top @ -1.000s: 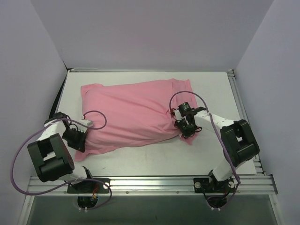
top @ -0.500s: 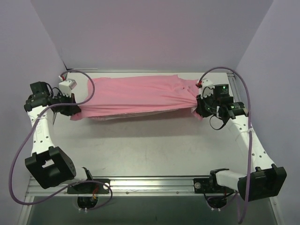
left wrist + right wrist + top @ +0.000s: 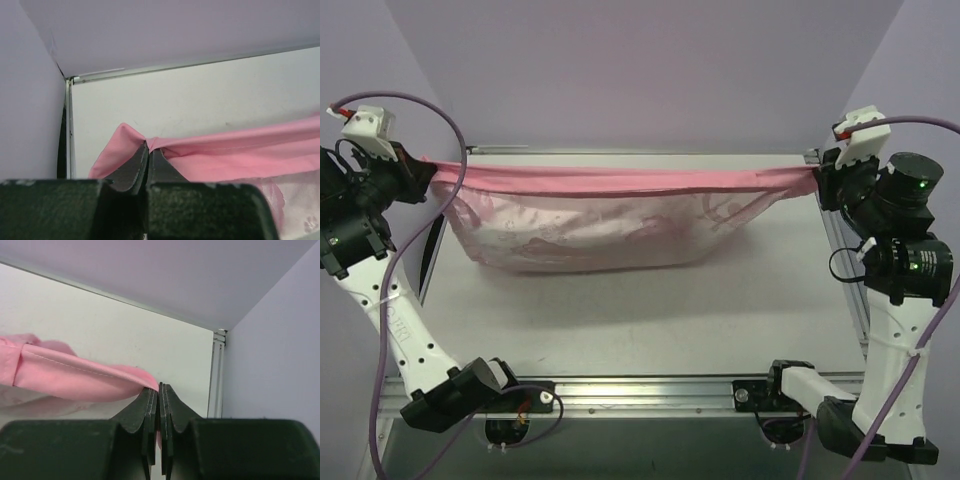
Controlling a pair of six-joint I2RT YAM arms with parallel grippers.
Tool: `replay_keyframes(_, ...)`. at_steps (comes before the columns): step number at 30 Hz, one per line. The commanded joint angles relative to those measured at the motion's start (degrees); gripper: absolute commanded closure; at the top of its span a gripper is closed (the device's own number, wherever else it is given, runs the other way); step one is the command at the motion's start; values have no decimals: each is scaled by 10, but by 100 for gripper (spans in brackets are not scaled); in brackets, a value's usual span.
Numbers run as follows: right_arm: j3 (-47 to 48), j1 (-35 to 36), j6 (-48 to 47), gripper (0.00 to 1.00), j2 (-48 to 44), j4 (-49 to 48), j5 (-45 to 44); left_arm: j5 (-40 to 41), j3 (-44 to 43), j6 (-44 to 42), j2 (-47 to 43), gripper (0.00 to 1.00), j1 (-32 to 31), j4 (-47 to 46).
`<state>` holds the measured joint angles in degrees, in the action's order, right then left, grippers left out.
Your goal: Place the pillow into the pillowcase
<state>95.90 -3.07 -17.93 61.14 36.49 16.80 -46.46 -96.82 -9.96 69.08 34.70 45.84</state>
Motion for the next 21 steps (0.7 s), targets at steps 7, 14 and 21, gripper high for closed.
replay_keyframes(7,53,-27,16,100,210,-119,-55,171,0,7,130,100,-167,-151)
replay_keyframes(14,205,-25,72,100,469,-173,-112,287,-128,45,373,99,-238,-237)
replay_keyframes(21,275,-21,34,6,514,-115,-147,291,-520,28,581,3,-240,51)
